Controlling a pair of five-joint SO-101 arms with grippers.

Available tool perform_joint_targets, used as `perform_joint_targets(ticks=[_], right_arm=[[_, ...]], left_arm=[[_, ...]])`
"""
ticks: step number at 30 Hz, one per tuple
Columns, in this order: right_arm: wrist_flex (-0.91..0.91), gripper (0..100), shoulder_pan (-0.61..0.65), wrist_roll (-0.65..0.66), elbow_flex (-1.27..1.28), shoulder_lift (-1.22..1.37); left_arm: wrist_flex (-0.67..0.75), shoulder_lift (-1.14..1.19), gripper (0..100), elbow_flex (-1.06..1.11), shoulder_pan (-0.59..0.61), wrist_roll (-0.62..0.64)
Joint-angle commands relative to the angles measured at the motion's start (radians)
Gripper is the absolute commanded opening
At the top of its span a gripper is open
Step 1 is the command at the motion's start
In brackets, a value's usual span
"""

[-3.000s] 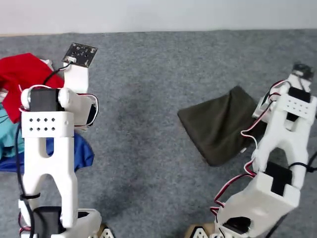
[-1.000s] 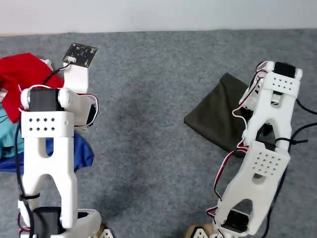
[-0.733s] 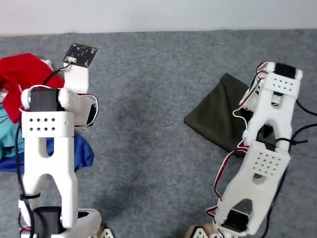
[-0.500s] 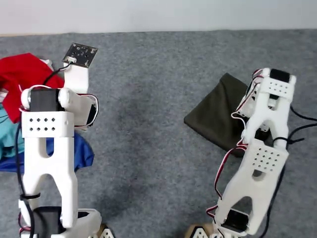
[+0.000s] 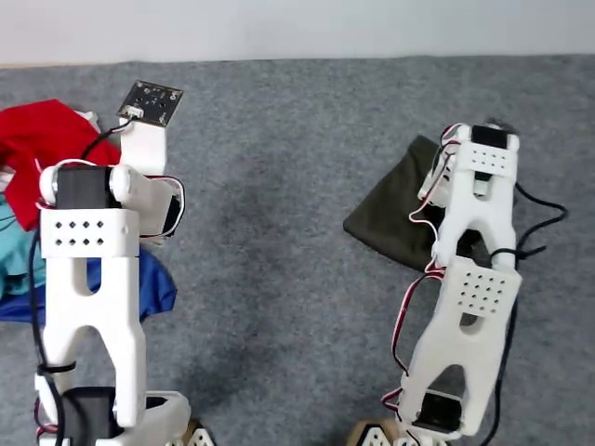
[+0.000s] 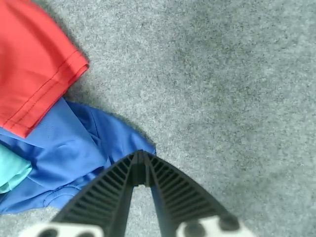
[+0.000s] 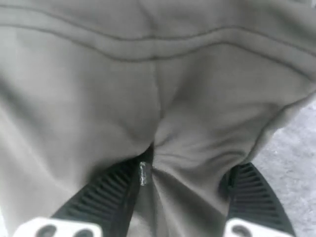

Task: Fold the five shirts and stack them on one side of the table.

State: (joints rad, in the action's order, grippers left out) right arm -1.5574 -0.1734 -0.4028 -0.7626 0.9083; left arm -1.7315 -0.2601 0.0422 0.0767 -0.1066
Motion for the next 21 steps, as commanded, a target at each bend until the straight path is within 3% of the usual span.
perform_joint_targets(ticks=[1,10,16,21], right_arm=[[0.021,27.2,0.028,-0.011,-0.009,-0.002],[0.036,26.1,0.024,-0.006,-0.008,0.031],[0.041,1.6,0.025,0.017,-0.011,0.035],[0.030,0.9,0.021,0.074,-0.011,0.030]], left_arm=[[-0.020,-0.032,0,0.002,-0.005,0.003],[-0.015,-0.038,0,0.047,-0.005,0.000],[-0.015,-0.040,0,0.047,-0.005,0.000],[-0.017,-0.040,0,0.047,-0.005,0.000]])
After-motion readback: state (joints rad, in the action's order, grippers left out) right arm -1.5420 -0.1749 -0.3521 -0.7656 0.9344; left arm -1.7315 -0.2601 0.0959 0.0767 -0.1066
